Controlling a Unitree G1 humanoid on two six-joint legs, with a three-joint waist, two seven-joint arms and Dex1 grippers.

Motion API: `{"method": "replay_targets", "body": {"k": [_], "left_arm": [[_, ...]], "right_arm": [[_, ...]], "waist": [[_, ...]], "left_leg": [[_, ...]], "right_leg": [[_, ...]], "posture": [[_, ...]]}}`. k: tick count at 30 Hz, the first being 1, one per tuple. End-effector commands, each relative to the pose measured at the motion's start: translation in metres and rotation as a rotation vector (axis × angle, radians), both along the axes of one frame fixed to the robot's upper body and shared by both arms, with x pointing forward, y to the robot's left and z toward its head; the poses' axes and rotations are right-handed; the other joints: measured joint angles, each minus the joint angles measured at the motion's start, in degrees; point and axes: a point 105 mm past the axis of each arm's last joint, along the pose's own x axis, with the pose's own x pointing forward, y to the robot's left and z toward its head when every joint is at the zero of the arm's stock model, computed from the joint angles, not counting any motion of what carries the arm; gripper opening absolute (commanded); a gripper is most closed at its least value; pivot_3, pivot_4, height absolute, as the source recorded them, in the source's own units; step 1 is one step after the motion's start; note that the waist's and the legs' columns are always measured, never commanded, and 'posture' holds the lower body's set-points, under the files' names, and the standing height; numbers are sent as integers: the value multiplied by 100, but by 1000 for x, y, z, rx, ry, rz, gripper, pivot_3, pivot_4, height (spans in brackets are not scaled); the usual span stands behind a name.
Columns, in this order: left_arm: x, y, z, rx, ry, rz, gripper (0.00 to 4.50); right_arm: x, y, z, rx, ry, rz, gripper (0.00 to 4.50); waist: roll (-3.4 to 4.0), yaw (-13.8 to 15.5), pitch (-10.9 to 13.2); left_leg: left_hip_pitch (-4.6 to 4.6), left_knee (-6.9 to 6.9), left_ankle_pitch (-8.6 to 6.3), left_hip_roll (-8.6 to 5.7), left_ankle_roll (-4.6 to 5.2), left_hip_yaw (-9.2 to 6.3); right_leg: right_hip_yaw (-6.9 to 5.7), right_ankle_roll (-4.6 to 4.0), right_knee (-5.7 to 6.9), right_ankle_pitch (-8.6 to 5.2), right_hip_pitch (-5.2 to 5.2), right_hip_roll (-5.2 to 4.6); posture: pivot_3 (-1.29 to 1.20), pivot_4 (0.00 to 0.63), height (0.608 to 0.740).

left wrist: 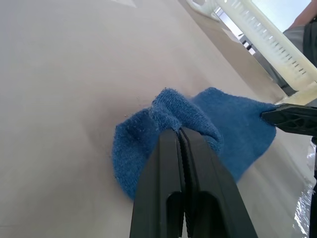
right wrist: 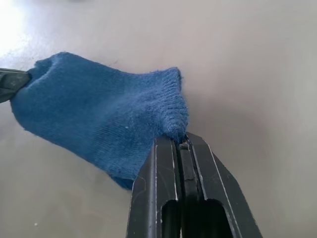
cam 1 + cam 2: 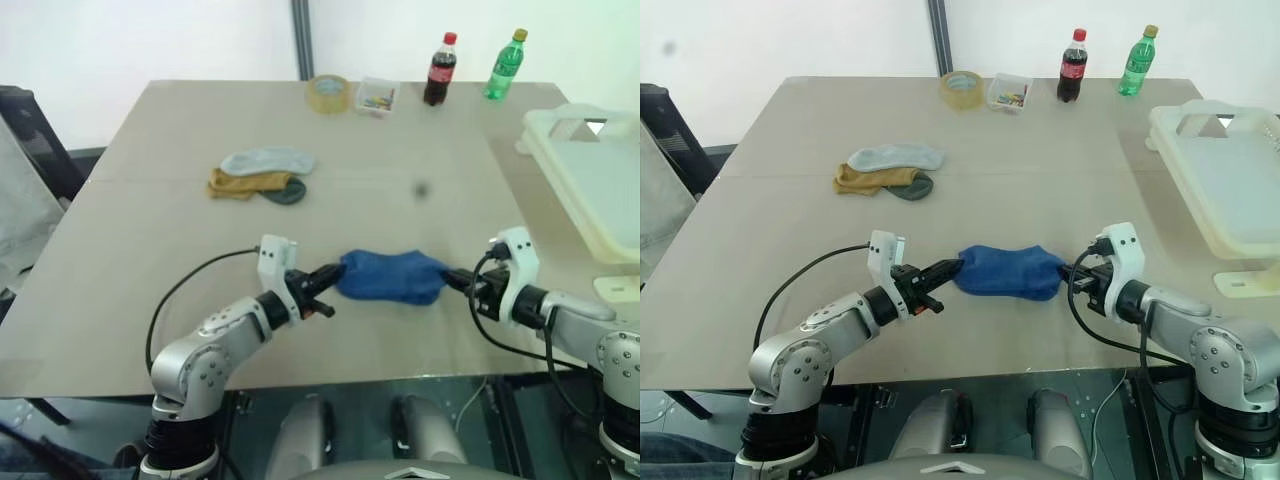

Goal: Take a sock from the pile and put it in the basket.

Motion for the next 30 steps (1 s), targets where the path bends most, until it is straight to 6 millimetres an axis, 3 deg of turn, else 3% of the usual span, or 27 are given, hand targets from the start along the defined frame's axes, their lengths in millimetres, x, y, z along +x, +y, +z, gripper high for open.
{"method": "replay_targets", "body": {"k": [1,9,13,14,18,21,24,28,30], "left_arm": [[0,0,5,11,-36,2,74],[7,6,-14,82,-8,34,74],[7,4,-19,111,-13,21,0],[8,3,-20,114,-15,17,0],[9,3,-21,124,-20,13,0],[8,2,-21,129,-22,2,0],[8,1,-22,132,-22,-5,0],[6,-2,-23,133,-15,-22,0],[5,-3,-23,133,-14,-24,0]], "right_arm": [[-1,3,5,4,-32,12,0],[-3,3,-2,-16,-14,25,0],[-6,0,-5,-35,-3,32,1351],[-7,-1,-5,-36,-4,33,1962],[-6,-7,-2,-62,-27,25,3556],[5,-7,15,-74,-141,16,3556],[11,8,31,-76,-280,75,3556],[17,42,15,-193,-386,213,3556],[21,50,7,-190,-404,215,3556]], "waist": [[0,-1,0],[0,2,0],[0,9,0],[0,6,0],[0,6,0],[0,5,0],[0,-3,0],[0,-3,0],[0,6,0]], "left_leg": [[0,0,0,0,0,0],[0,-1,0,0,0,0],[-1,-2,0,1,0,0],[-3,-2,0,1,0,0],[-3,-3,-1,3,0,1],[-3,-2,0,2,0,2],[-3,-3,0,2,0,3],[-3,-7,0,0,0,3],[-4,-7,0,-2,0,4]], "right_leg": [[0,0,0,0,0,0],[0,0,-1,0,-1,-1],[-1,-1,-2,0,-2,-2],[-1,-1,-3,0,-3,-3],[0,-1,-3,0,-5,-6],[0,0,-3,-1,-6,-9],[0,0,-3,-1,-7,-8],[-2,0,-3,-1,-8,-7],[-2,0,-4,-1,-9,-7]], "posture": [[0,150,740],[0,150,740],[0,150,740],[0,150,740],[0,150,740],[0,150,740],[0,150,740],[0,150,740],[0,150,740]]}}
